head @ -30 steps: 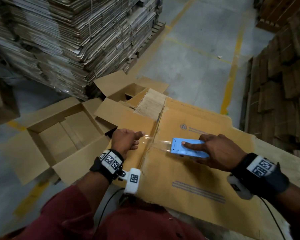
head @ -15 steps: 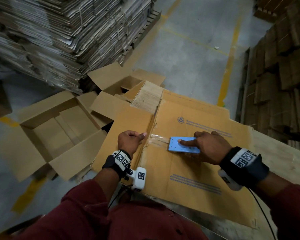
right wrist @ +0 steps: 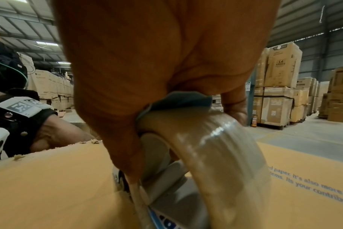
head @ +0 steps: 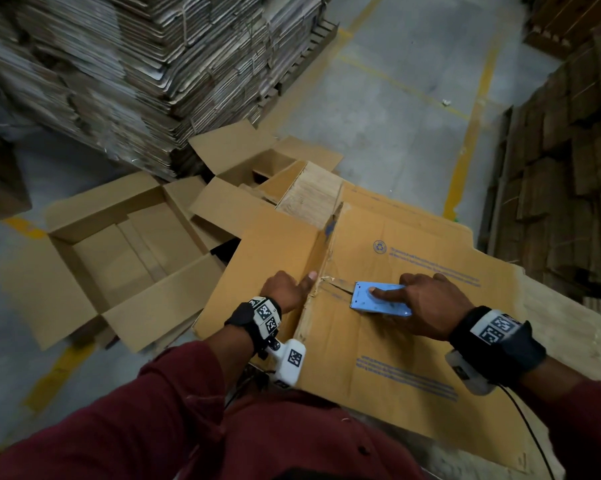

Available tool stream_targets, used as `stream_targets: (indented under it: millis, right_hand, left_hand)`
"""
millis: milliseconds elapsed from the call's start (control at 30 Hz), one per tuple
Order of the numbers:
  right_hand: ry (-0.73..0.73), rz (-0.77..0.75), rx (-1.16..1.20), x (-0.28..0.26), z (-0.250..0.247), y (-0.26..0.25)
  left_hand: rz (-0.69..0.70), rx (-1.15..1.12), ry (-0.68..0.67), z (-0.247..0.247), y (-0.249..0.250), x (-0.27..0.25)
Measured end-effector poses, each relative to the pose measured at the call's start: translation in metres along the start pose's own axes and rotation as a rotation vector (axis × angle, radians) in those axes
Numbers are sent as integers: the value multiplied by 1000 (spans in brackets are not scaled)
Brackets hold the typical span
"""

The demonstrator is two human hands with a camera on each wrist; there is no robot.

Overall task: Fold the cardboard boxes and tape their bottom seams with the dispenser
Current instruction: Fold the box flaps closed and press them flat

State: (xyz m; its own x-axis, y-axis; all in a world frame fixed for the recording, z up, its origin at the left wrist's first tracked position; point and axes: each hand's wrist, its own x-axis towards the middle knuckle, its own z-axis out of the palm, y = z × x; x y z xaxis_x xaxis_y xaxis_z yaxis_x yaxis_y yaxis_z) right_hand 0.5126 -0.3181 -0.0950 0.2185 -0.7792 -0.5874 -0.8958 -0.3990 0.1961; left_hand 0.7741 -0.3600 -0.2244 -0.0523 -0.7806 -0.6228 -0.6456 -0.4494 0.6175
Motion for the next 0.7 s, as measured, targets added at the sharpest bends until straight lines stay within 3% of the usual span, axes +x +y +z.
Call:
stream_targets:
  millis: [100, 233, 300, 367, 400, 467, 533, 633, 700]
  right_hand:
    - [-3, 12, -2, 0, 1, -1]
    - [0, 18, -16, 1, 3, -1]
    - [4, 24, -19, 2, 3, -1]
    - [4, 29, -13, 2, 5, 0]
    - [3, 30, -10, 2, 6, 0]
    - [8, 28, -10, 1, 7, -1]
    - [3, 25, -14, 2, 7, -1]
    - [-12, 17, -7, 2, 5, -1]
    - [-21, 2, 14, 3, 5, 0]
  left_hand:
    - [-77, 70, -154, -2, -7, -2]
    - [-19, 98, -60, -8, -9, 12]
    - [48, -133, 23, -17, 0, 9]
    - [94, -500, 46, -26, 11, -1]
    - [99, -666, -13, -31, 18, -13]
    - [72, -783, -210, -33, 30, -32]
    - [27, -718, -393, -23, 34, -42]
    - [-34, -617, -527, -4, 30, -39]
    - [-21, -641, -612, 10, 11, -10]
